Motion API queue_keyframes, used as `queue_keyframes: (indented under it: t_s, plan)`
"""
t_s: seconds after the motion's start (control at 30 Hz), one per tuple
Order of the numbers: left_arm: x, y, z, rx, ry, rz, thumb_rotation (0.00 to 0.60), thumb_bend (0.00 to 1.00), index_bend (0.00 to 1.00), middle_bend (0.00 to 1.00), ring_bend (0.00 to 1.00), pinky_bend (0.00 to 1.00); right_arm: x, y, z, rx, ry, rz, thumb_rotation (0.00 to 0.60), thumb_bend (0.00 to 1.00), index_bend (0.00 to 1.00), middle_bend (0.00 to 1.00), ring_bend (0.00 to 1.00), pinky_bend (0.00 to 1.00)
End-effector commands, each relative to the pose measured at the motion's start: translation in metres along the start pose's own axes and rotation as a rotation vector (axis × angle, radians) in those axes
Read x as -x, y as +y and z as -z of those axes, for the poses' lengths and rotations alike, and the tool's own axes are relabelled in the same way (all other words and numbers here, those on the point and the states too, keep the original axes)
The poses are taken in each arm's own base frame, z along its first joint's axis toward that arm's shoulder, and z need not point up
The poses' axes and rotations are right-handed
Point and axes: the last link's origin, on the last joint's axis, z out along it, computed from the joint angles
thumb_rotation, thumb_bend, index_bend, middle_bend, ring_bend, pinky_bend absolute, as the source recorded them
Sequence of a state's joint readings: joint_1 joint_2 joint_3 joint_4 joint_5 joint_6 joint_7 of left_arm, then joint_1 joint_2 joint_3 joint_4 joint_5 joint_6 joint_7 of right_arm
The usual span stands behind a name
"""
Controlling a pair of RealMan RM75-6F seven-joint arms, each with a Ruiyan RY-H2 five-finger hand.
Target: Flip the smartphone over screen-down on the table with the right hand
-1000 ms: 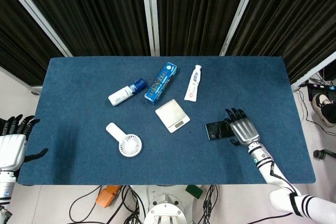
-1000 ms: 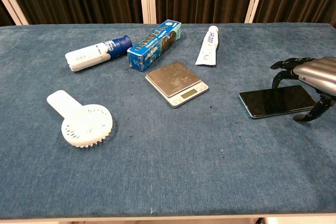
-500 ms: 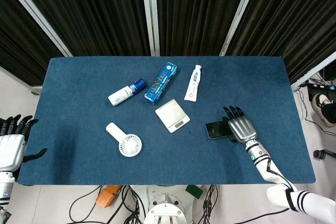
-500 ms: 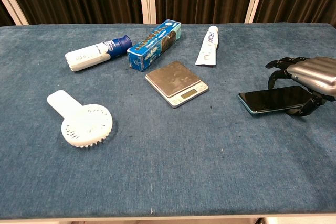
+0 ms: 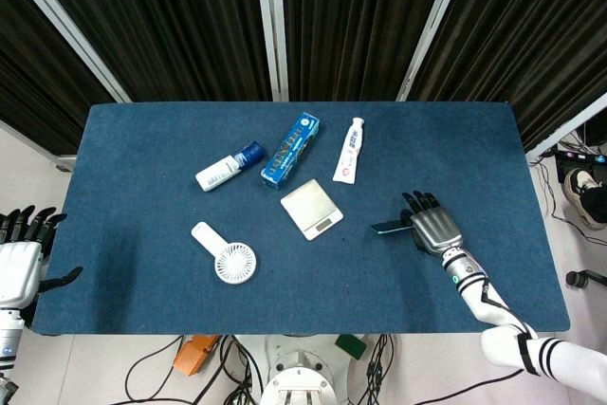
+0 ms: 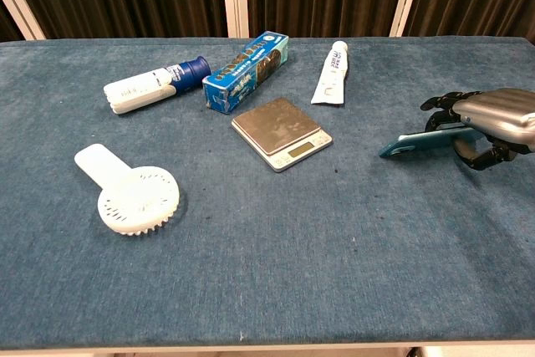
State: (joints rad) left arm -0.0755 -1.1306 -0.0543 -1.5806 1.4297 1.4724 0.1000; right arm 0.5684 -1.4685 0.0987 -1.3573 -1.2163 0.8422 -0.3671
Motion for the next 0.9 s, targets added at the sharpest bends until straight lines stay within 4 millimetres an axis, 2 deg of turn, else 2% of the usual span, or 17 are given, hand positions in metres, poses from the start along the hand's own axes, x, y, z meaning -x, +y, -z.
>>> queue_keyframes:
  t_s: [0.03, 0.4, 0.6, 0.7, 0.77, 0.83, 0.9]
  plan:
    - [0.001, -0.001, 0.000, -0.002, -0.001, 0.002, 0.600, 0.14, 0.19, 0.12, 0.06, 0.00, -0.008, 0.000, -0.004, 0.006, -0.011, -0.010, 0.600, 0.88, 0.46, 0.12, 0.00, 0.13]
    - [0.001, -0.003, -0.003, -0.005, -0.002, 0.001, 0.600, 0.14, 0.19, 0.12, 0.06, 0.00, -0.040, -0.003, -0.027, 0.039, 0.030, -0.037, 0.600, 0.88, 0.40, 0.12, 0.00, 0.13]
    - [0.001, -0.004, -0.006, -0.005, -0.001, 0.001, 0.600, 0.14, 0.19, 0.12, 0.06, 0.00, -0.052, -0.002, -0.028, 0.059, 0.083, -0.025, 0.600, 0.88, 0.35, 0.12, 0.00, 0.13]
    - [0.000, -0.004, -0.007, -0.004, 0.005, 0.001, 0.600, 0.14, 0.19, 0.12, 0.06, 0.00, -0.062, 0.003, -0.015, 0.070, 0.147, -0.020, 0.600, 0.88, 0.32, 0.12, 0.00, 0.12]
    - [-0.001, -0.004, -0.008, -0.005, 0.011, 0.002, 0.600, 0.14, 0.19, 0.12, 0.06, 0.00, -0.072, 0.008, 0.006, 0.078, 0.224, -0.051, 0.600, 0.85, 0.31, 0.12, 0.00, 0.12]
    - [-0.001, -0.004, -0.009, -0.004, 0.014, 0.004, 0.600, 0.14, 0.19, 0.12, 0.06, 0.00, -0.079, 0.016, 0.032, 0.093, 0.297, -0.066, 0.600, 0.80, 0.28, 0.12, 0.00, 0.12]
    - [-0.002, -0.003, -0.010, -0.002, 0.015, 0.004, 0.600, 0.14, 0.19, 0.12, 0.06, 0.00, -0.083, 0.024, 0.056, 0.116, 0.350, -0.061, 0.600, 0.67, 0.23, 0.12, 0.00, 0.11]
